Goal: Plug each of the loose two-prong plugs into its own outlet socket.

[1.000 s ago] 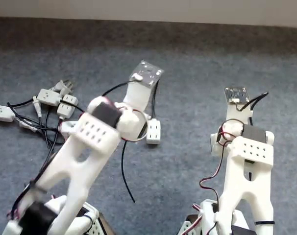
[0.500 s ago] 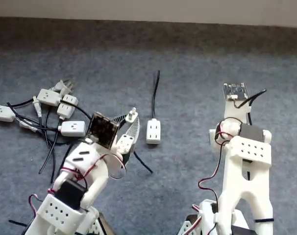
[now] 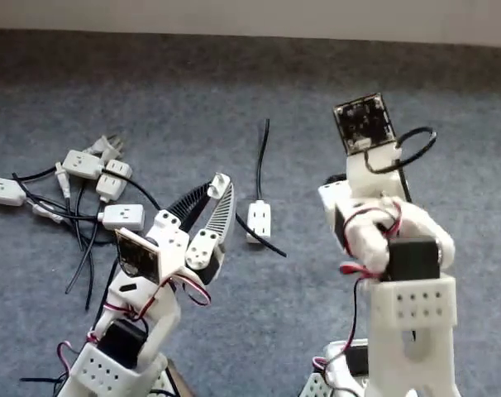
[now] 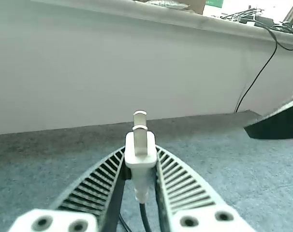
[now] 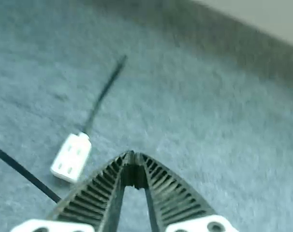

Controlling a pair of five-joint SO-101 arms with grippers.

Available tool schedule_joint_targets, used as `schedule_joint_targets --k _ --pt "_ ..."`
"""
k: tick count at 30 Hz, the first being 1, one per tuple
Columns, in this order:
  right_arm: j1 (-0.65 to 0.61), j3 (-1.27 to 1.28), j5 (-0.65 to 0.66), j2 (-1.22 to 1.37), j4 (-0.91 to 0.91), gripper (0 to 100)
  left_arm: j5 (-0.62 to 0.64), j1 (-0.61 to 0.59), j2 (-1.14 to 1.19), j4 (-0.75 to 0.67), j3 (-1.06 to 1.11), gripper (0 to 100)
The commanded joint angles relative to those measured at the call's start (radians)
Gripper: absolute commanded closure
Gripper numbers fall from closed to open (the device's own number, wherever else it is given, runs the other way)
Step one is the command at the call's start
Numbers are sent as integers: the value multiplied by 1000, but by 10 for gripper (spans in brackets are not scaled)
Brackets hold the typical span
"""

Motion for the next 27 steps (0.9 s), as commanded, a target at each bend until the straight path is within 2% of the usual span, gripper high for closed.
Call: schedule_joint_targets --k 1,9,14,23,27 --pt "-188 -54 9 -206 -1 991 3 51 4 -23 19 994" --pt "-430 -59 9 -257 -2 991 3 160 5 8 19 994" --pt "-550 -59 9 -260 -22 991 3 182 5 12 19 994" --pt "-576 -36 5 -248 -130 991 3 182 5 12 19 994" --pt "-576 87 3 -203 -236 991 3 182 4 12 19 994"
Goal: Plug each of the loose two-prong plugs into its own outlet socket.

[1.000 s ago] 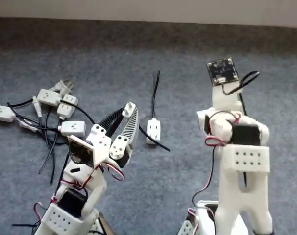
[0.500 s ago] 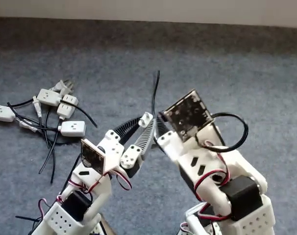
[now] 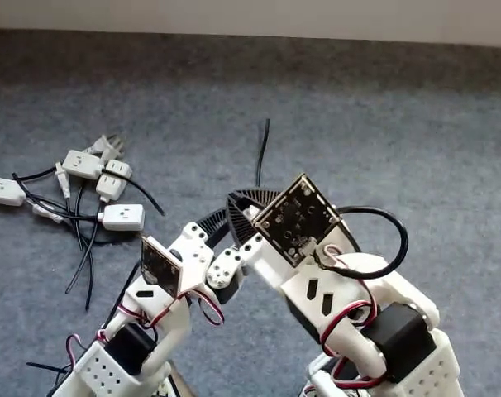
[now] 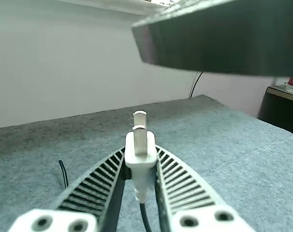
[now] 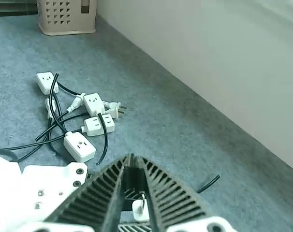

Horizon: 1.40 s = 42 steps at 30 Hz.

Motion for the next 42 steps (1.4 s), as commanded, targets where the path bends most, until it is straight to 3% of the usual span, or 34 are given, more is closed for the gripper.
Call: schedule_joint_targets --k 1,8,19,28,42 --pt "-10 108 3 53 -142 991 3 12 2 2 19 994" --pt "-1 214 3 68 -226 991 3 8 2 3 19 994" --pt "234 404 12 74 -395 991 5 2 -7 28 19 994" --pt "329 601 12 74 -542 991 8 -47 -7 25 18 994" --pt "366 607 107 74 -553 991 8 -58 -7 25 18 994"
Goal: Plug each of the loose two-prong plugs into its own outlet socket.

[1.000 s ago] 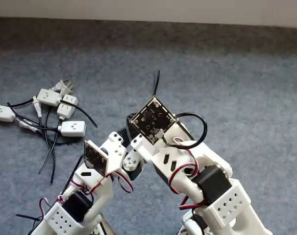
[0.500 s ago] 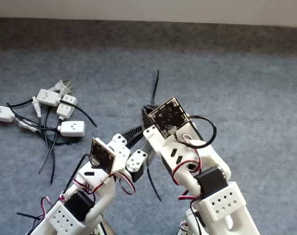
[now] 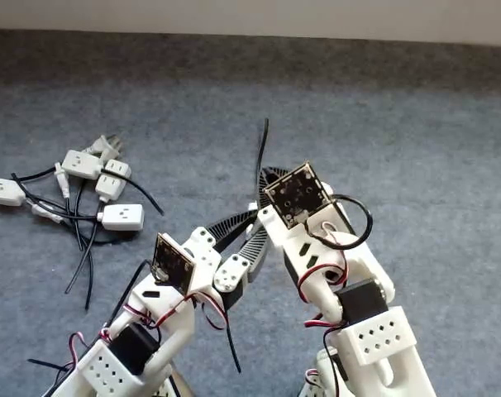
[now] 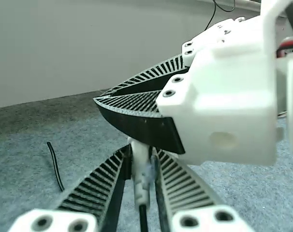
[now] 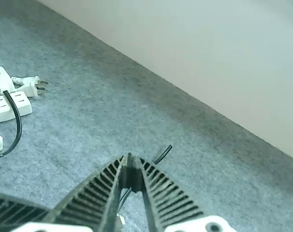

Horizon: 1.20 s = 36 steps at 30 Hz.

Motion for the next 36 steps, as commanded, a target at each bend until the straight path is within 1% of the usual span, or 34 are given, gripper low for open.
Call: schedule_joint_targets --k 1,5,9,12,17,20,23,26,31,32,35,36 --pt "42 19 29 25 4 991 2 -44 -16 -12 18 994" --pt "42 21 31 25 4 991 2 -44 -16 -12 18 994" --pt "73 18 31 25 5 991 2 -44 -16 -11 18 994" --pt "79 -45 31 18 16 991 2 -44 -16 -9 18 994" --pt "73 -323 25 25 205 991 2 -44 -13 -8 18 994" --pt "76 -479 25 25 283 991 2 -44 -7 -8 18 994" --pt "81 -599 25 25 371 991 0 -44 -7 -6 18 994" --pt "113 -687 25 25 487 991 0 -47 -7 2 18 994" --pt "219 -725 23 25 664 991 -2 -105 -5 78 -16 994" --pt "243 -720 23 25 704 991 -9 -117 -5 123 -41 994" --pt "314 -664 23 19 796 991 -112 -125 -4 278 -148 994" --pt "332 -639 23 19 814 991 -129 -127 -4 318 -176 994"
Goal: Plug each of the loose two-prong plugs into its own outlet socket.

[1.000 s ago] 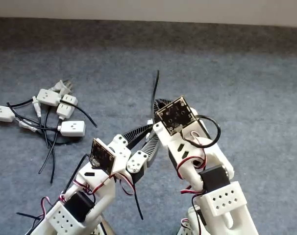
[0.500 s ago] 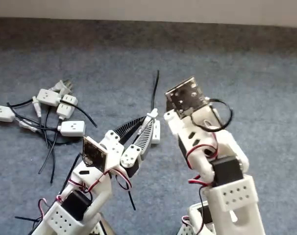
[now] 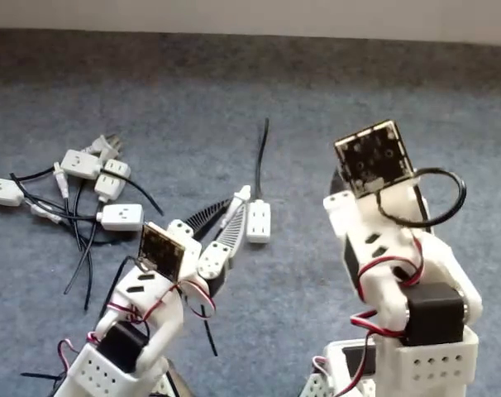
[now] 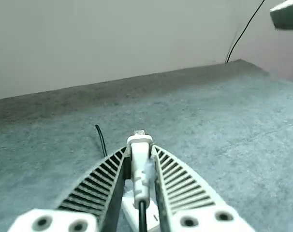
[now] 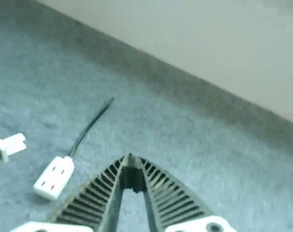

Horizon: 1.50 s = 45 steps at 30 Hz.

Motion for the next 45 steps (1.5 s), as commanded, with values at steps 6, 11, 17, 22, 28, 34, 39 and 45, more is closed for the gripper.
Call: schedule_joint_targets --k 6,11,17,22,28,34,39,45 --pt "205 234 -60 -4 133 991 -127 -45 7 253 -213 993" --pt "298 387 -193 -5 128 991 -132 -70 168 344 -357 993" --pt "400 558 -259 -5 48 991 -201 -65 630 473 -653 993" --pt "489 691 -315 -5 -44 991 -301 -64 912 640 -963 993" --pt "499 848 -376 -5 -120 991 -555 -64 1227 913 -1369 993" --pt "501 958 -427 -5 -229 991 -853 -64 1514 1128 -1692 993" --pt "501 1013 -425 -5 -268 991 -1028 -62 1712 1260 -1914 993" --pt "501 1018 -422 -5 -268 991 -1143 -31 1890 1272 -1980 993"
